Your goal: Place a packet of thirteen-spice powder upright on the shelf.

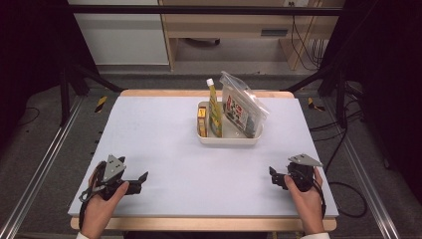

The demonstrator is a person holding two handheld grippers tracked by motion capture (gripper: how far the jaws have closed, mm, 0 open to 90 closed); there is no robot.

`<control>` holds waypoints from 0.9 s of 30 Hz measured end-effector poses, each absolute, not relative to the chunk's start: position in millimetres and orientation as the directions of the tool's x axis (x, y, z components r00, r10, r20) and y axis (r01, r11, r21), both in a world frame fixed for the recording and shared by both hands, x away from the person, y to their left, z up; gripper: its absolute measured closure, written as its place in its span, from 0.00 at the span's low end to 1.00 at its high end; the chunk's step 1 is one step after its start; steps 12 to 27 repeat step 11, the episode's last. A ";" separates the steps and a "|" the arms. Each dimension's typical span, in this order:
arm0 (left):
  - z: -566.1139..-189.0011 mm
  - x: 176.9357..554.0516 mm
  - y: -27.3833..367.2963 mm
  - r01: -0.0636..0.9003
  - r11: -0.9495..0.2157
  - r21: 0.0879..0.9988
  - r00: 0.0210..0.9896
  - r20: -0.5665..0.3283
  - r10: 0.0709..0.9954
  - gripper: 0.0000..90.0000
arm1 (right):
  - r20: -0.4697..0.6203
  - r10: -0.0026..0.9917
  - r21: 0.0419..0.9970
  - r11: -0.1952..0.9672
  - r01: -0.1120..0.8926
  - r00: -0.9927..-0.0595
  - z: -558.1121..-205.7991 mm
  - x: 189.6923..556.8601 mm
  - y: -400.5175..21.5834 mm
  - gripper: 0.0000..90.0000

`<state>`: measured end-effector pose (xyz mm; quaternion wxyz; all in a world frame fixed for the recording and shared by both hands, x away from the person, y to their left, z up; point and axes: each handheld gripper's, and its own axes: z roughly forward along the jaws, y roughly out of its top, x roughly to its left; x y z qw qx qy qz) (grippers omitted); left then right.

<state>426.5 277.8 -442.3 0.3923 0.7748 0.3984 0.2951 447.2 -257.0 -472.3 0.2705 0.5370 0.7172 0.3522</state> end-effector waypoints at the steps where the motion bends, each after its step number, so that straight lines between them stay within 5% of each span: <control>1: -442.1 426.4 278.0 0.386 -0.374 0.844 0.507 0.144 0.850 0.06 | -0.014 0.959 0.796 0.182 0.577 -0.282 -472.4 445.9 -256.1 0.11; 27: -442.4 426.1 277.8 0.391 -0.363 0.846 0.505 0.132 0.853 0.06 | 0.004 0.958 0.805 0.168 0.569 -0.288 -476.5 442.5 -257.6 0.10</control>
